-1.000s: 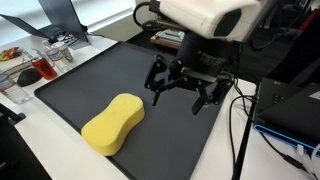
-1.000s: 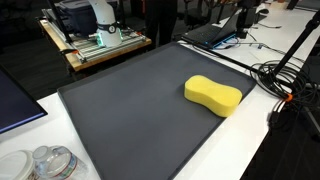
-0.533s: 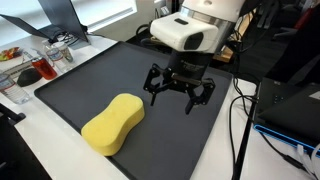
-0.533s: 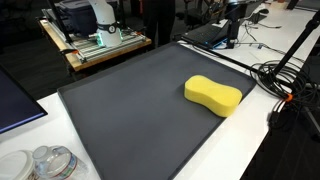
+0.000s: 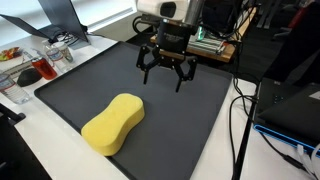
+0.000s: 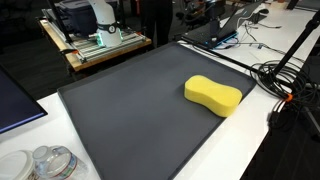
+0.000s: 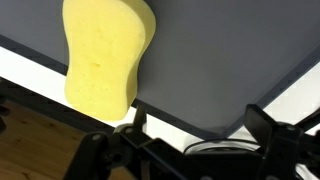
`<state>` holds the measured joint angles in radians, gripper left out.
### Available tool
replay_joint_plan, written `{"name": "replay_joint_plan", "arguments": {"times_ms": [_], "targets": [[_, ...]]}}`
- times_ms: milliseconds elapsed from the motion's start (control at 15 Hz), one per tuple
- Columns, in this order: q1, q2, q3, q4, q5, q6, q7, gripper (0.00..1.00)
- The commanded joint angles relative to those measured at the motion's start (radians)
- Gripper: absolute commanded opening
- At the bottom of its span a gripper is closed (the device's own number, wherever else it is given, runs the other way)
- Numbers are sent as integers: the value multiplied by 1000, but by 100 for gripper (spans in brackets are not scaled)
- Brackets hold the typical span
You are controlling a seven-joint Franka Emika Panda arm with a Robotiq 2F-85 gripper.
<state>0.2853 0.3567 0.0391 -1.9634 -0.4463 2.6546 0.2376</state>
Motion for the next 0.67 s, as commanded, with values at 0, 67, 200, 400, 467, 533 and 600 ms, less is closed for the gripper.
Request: {"name": "replay_joint_plan", "arguments": {"times_ms": [0, 67, 200, 400, 467, 533, 600], "targets": [[-52, -159, 12, -249, 52, 152, -40, 100], [-69, -183, 16, -296, 70, 187, -61, 100], [-108, -233, 27, -387, 124, 251, -121, 100], [-173, -306, 45, -498, 244, 311, -250, 100], [-198, -331, 55, -520, 303, 306, -317, 100], [-210, -353, 52, -530, 339, 281, -365, 100], [-222, -369, 54, -533, 400, 261, -428, 100]]}}
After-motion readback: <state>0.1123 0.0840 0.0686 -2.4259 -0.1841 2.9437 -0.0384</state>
